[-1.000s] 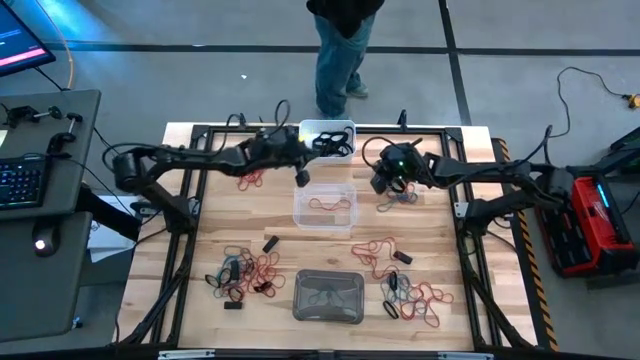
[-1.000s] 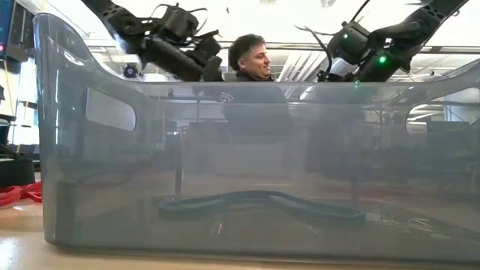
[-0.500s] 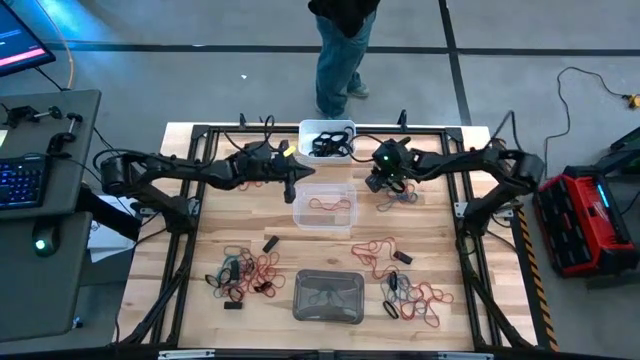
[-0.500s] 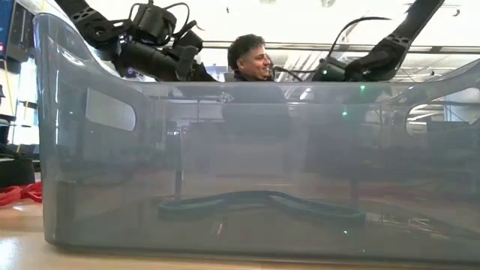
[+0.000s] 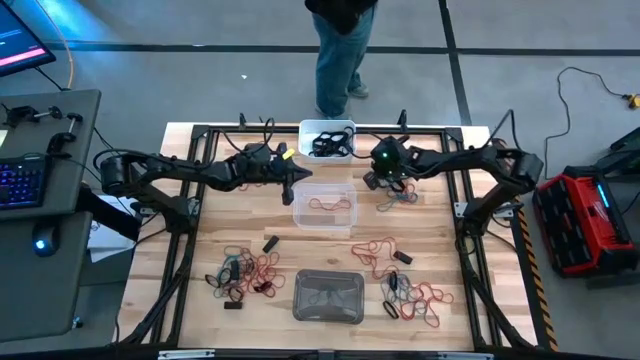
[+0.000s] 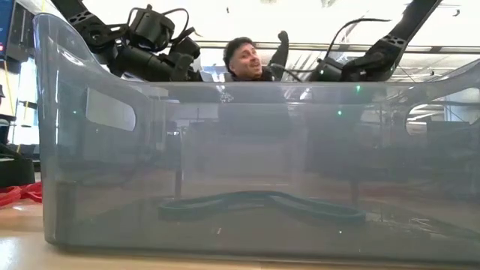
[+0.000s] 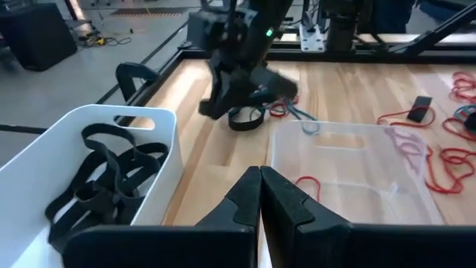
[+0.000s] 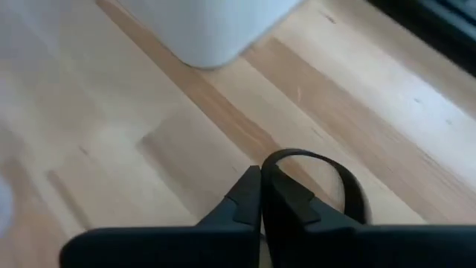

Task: Sort rubber bands into baskets
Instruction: Put the black rubber band into the white bin

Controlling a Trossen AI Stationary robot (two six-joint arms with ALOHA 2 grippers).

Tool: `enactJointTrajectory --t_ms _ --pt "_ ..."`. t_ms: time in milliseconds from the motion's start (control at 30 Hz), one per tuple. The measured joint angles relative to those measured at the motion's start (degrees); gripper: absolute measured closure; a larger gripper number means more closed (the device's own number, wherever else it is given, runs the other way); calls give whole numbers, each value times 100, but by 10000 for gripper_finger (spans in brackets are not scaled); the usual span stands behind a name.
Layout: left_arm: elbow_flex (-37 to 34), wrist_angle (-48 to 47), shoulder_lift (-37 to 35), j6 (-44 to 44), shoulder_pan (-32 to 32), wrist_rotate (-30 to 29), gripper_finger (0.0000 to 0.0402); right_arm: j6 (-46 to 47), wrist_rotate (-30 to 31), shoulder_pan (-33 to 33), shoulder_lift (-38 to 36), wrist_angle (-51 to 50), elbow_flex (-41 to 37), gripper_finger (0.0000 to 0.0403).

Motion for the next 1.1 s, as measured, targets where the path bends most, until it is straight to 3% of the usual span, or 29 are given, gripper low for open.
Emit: enactJointTrajectory --t_ms 333,867,1100 --pt "0 -6 0 -3 9 -38 401 42 77 384 -991 -136 0 400" --pt "0 -16 0 -67 9 -38 401 -1 971 1043 -2197 -381 -4 402" --pt "0 -67 0 -94 9 -38 401 -4 1728 1260 -2587 -640 -4 402"
